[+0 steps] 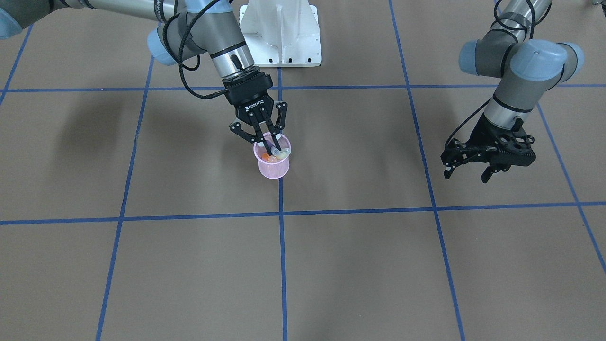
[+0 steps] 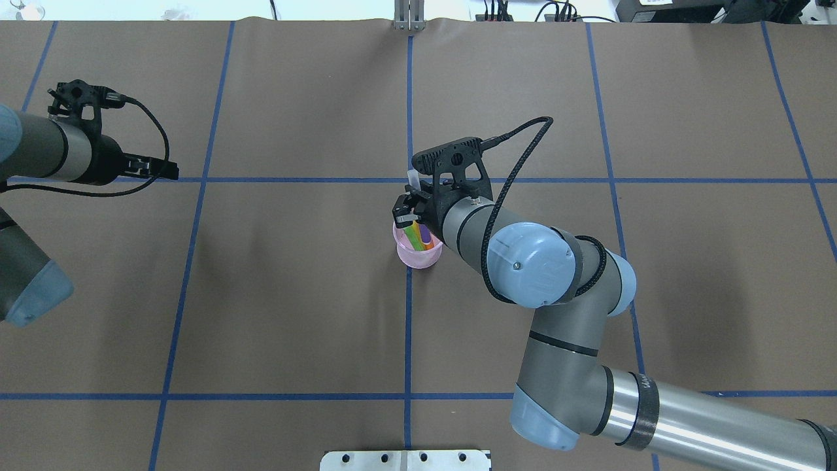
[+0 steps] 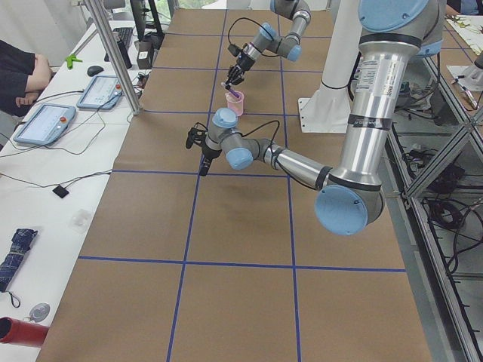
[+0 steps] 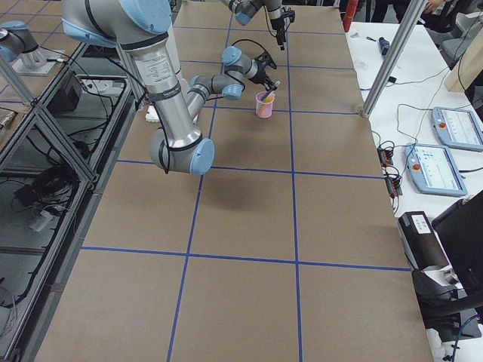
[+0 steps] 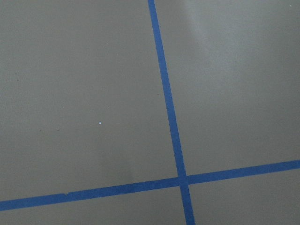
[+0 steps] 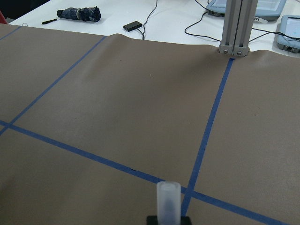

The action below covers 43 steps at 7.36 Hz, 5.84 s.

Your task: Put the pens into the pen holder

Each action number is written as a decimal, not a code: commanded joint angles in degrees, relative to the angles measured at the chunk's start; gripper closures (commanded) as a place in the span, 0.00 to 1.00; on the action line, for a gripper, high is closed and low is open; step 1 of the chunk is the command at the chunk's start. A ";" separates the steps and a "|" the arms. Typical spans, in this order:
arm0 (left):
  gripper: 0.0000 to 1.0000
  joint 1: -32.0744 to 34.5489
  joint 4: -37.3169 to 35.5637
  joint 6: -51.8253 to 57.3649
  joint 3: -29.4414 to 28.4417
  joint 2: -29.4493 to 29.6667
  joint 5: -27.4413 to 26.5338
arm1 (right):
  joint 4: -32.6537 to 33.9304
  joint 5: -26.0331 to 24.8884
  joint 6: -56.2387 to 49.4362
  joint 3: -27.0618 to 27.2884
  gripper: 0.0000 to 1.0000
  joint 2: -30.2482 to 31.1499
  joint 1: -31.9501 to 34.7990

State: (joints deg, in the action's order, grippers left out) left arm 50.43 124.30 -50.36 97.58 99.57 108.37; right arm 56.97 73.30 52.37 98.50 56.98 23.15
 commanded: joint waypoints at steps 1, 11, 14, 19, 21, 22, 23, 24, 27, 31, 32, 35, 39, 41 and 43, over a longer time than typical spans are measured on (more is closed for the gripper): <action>0.00 -0.07 0.07 0.00 -0.02 0.01 0.00 | -0.20 -0.70 0.45 -0.06 0.00 -0.29 -0.04; 0.00 18.46 -36.09 36.60 1.91 8.79 9.05 | 26.92 41.87 -6.80 5.74 0.00 2.69 26.91; 0.00 24.26 -44.81 47.71 2.00 9.68 17.98 | 40.01 52.61 -32.77 4.95 0.00 7.34 39.56; 0.00 30.78 -39.15 47.64 1.39 -1.65 20.03 | 40.06 54.93 -56.94 2.94 0.00 25.90 51.38; 0.00 31.66 -38.52 48.07 1.47 -4.36 22.14 | 40.15 54.93 -56.68 -2.49 0.00 27.22 55.82; 0.00 32.10 -38.25 48.08 0.78 -6.21 21.97 | 40.23 55.02 -56.33 -4.09 0.00 27.22 58.12; 0.00 33.49 -38.25 48.08 -1.31 -6.31 21.97 | 40.23 55.36 -56.33 -6.19 0.00 27.31 60.23; 0.00 35.51 -38.16 48.08 -3.42 -6.31 22.32 | 40.23 55.46 -56.33 -6.47 0.00 27.40 60.78; 0.00 40.25 -38.86 49.99 -4.06 -7.98 22.24 | 40.15 56.68 -56.33 -6.56 0.00 27.31 65.34; 0.00 42.21 -38.43 53.18 -5.12 -7.55 22.32 | 40.15 61.52 -56.41 -7.09 0.00 27.92 67.46; 0.00 42.21 -38.43 53.17 -5.03 -7.54 22.32 | 40.15 61.61 -56.41 -7.35 0.00 28.80 68.33; 0.00 42.12 -38.43 53.17 -5.38 -7.54 22.32 | 30.13 61.52 -54.94 -6.65 0.00 35.70 68.61; 0.00 42.03 -38.34 53.18 -6.87 -7.02 22.32 | 26.52 63.79 -43.23 -4.73 0.00 35.75 68.61; 0.00 41.95 -38.34 52.91 -6.70 -6.93 22.32 | 26.96 64.77 -42.19 -3.93 0.00 34.87 68.52; 0.00 41.95 -38.34 52.65 -6.61 -6.93 22.32 | 26.88 65.91 -41.30 -4.54 0.00 34.61 68.43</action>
State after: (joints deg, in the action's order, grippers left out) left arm 92.39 85.96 2.40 90.93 92.63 130.69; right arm 83.89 138.57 10.65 94.31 91.75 91.63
